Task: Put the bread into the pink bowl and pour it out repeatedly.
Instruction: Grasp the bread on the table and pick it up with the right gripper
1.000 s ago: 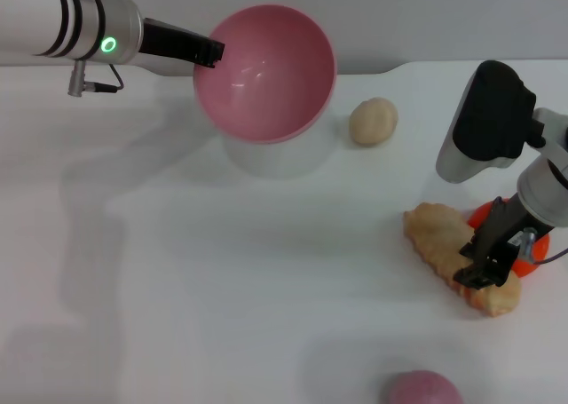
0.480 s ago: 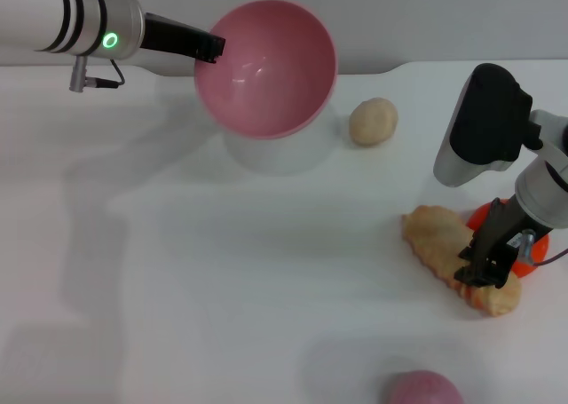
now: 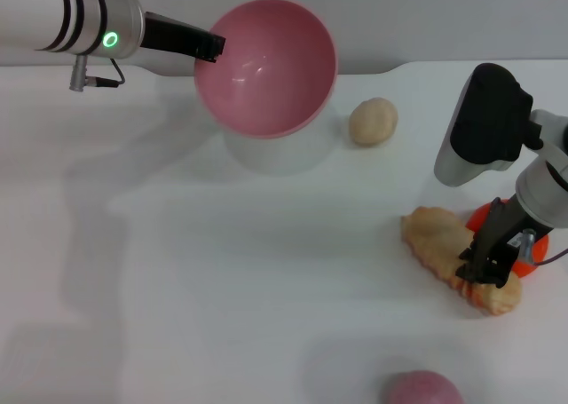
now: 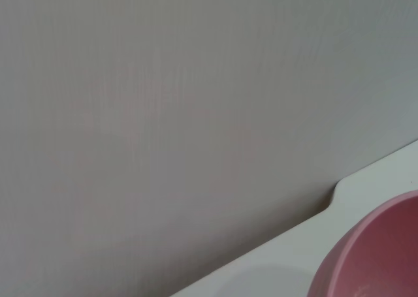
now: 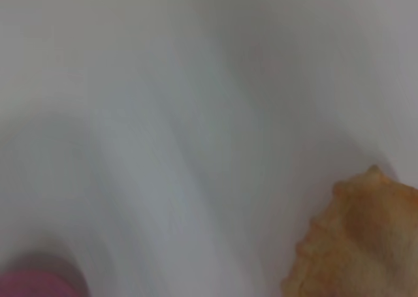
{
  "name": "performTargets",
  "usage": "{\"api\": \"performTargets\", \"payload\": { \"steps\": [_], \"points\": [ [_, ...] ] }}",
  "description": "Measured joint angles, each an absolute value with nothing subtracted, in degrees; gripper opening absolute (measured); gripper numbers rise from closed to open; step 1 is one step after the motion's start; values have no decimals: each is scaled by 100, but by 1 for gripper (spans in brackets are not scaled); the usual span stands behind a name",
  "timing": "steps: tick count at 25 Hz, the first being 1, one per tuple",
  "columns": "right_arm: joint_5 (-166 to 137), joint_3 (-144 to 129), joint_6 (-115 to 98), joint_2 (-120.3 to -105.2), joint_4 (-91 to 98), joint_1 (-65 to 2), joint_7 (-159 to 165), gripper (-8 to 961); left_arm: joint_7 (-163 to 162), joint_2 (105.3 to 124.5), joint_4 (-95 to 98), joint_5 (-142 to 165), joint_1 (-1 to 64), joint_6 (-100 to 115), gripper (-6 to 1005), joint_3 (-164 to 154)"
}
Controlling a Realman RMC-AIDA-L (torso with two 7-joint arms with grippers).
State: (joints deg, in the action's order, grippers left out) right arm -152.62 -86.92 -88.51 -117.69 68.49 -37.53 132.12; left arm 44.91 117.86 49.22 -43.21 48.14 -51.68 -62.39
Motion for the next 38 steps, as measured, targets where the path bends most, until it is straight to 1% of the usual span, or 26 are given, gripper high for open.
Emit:
{"api": "performTargets", "payload": {
  "steps": [6,14,25,38],
  "points": [
    [-15265,-8692,-8851,-11768,6855,-3753,13210,128,4491,11786,4922,-4320,4817,-5172,45,-6239],
    [-15159,-8697,-8986,-11788,7131,-3727,13196,121,4491,11784,4922,-4300,4810,-5175,46,-6240],
    [-14515,-9004,-9592,-11879,8395,-3549,13111,111,4516,11751,4922,-4294,4784,-5161,46,-6218],
    [-13658,-9211,-9823,-11922,10339,-3405,12984,105,4536,11746,4921,-4226,4784,-5140,46,-6238]
  ]
}}
